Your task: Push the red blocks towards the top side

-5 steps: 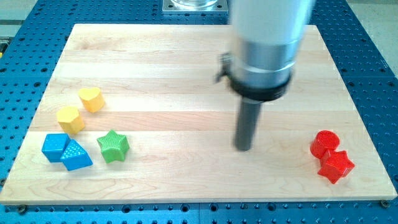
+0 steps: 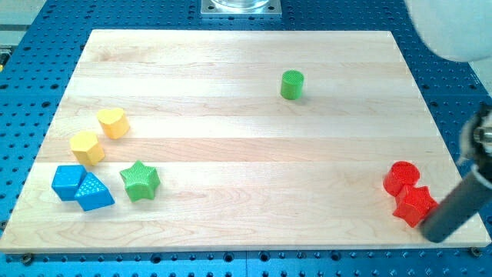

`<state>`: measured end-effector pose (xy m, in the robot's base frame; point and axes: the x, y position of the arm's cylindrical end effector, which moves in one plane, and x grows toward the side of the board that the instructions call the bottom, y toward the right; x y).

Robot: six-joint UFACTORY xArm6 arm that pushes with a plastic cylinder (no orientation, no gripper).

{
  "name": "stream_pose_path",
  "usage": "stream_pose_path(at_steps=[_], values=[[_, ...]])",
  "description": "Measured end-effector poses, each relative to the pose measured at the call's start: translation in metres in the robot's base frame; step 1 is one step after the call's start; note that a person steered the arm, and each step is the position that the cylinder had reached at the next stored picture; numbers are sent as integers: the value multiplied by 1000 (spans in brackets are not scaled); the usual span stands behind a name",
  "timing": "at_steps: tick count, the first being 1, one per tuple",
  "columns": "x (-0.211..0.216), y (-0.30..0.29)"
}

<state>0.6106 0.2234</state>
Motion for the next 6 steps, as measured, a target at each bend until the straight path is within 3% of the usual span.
stream_pose_path(at_steps=[3,5,6], values=[[-61,-42],[-62,-54],[-55,-115]])
